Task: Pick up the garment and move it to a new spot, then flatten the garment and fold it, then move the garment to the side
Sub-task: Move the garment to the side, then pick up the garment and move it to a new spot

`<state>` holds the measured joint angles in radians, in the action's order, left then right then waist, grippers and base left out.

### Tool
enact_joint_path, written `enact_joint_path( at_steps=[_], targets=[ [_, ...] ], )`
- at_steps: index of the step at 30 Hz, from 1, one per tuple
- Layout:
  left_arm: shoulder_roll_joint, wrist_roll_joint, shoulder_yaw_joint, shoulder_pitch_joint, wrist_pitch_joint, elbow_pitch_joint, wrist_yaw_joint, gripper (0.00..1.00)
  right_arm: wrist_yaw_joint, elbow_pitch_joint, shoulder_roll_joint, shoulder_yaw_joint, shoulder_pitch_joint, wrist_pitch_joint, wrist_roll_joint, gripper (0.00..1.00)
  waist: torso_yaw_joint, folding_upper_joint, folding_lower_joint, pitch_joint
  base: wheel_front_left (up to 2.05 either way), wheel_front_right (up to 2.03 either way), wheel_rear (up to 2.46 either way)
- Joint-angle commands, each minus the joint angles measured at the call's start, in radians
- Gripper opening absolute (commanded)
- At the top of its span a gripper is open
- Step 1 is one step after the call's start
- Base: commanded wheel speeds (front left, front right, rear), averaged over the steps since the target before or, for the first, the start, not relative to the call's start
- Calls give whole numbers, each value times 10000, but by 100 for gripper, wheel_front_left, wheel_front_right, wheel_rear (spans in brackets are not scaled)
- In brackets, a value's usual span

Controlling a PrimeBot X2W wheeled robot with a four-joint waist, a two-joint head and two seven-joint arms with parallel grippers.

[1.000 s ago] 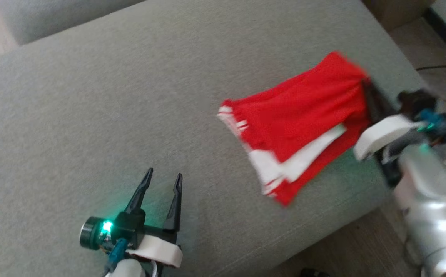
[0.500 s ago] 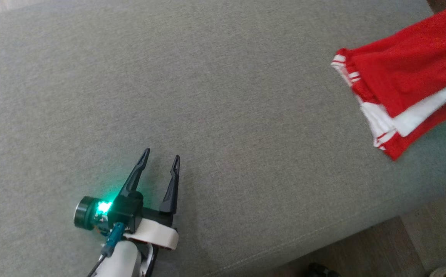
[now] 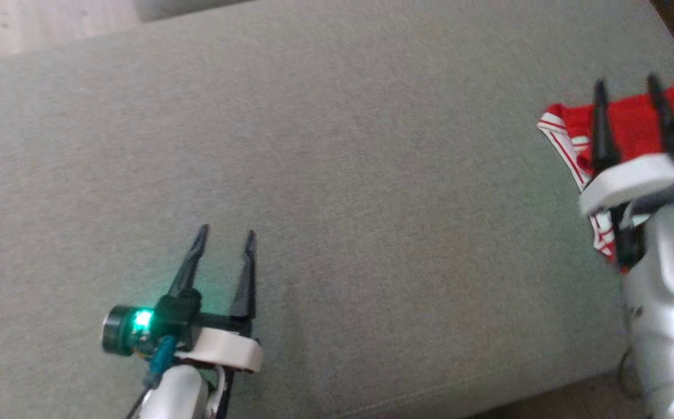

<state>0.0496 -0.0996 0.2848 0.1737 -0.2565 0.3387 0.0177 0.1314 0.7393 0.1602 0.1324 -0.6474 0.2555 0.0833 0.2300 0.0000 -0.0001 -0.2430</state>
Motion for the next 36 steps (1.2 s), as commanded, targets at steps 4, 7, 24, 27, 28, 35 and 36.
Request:
enact_joint_path(
  at_steps=[4,7,24,27,28,35,36],
  targets=[
    [6,-522,-815,-253,-53,-330,476,100,-7,-950,-404,-950,1107,63,-1004,100,-1007,0,1,805,0,0,0],
    [6,-563,-937,-390,-53,-283,543,100,-7,-1159,-566,-1101,1850,63,-1338,100,-1439,0,1,1081,0,0,0],
    [6,-476,-1633,-1393,-53,432,560,100,-7,-1481,-1095,-986,4092,63,-1748,100,-2237,0,1,2222,0,0,0],
    [6,-516,-1708,-1568,-53,428,585,100,-7,-1621,-1097,-1274,4274,63,-1726,100,-2255,0,1,2369,0,0,0],
    [6,-523,-1722,-1619,-53,418,592,100,-7,-1661,-1097,-1301,4340,63,-1765,100,-2265,0,1,2401,0,0,0],
    [6,-532,-1753,-1794,-53,340,596,100,-7,-1881,-1098,-1459,4658,63,-1951,100,-2578,0,1,2518,0,0,0],
    [6,-537,-1751,-1802,-53,332,597,100,-7,-1880,-1098,-1485,4680,63,-1963,100,-2670,0,1,2516,0,0,0]
  ],
)
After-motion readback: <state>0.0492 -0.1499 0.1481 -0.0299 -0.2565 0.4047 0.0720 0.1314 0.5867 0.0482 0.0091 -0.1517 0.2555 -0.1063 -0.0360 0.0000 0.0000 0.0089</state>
